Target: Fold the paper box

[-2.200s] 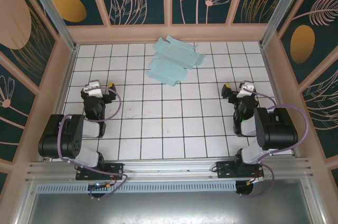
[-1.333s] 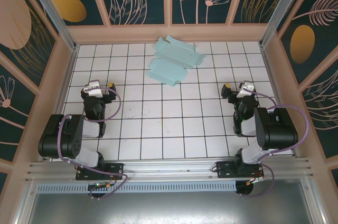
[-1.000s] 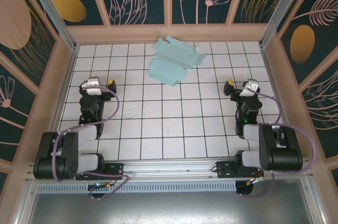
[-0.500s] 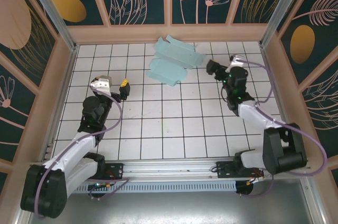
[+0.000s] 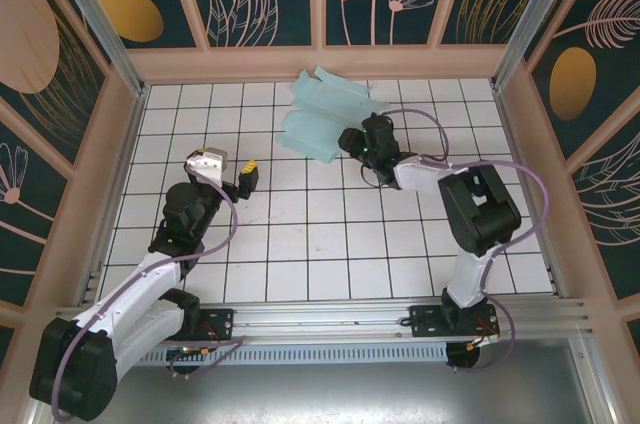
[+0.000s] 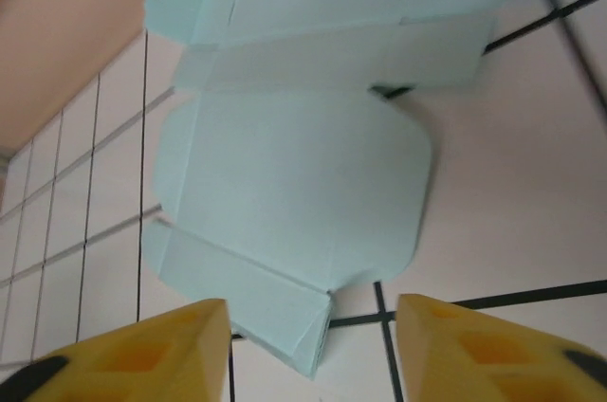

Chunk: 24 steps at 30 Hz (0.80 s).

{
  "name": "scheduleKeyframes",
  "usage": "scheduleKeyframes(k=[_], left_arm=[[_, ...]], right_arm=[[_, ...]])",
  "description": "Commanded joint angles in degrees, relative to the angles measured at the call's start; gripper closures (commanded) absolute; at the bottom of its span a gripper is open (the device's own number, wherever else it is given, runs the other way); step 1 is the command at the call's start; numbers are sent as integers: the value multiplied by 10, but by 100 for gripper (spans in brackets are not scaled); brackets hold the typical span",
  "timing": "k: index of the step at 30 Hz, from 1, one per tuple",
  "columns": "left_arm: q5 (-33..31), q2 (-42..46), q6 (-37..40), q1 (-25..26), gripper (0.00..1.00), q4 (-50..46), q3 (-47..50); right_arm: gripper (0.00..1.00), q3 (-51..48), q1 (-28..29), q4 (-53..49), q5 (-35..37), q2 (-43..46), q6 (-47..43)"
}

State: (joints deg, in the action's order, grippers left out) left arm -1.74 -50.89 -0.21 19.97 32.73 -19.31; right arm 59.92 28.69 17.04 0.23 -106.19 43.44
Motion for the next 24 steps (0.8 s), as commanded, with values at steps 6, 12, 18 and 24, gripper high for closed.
scheduleKeyframes(k=[6,12,18,24], left_arm=[[-15,1,12,4,1,-5,3],[-14,-3,10,5,1,-1,7],[-13,-4,6,4,1,-4,6],[-12,-7,-1,4,1,-2,9]], right_arm=[[62,74,19,-17,-41,-82,54],[66,103,20,-22,-53,-124,66],[80,114,22,-28,-54,-137,69],[93,98,23,-31,-53,-123,66]])
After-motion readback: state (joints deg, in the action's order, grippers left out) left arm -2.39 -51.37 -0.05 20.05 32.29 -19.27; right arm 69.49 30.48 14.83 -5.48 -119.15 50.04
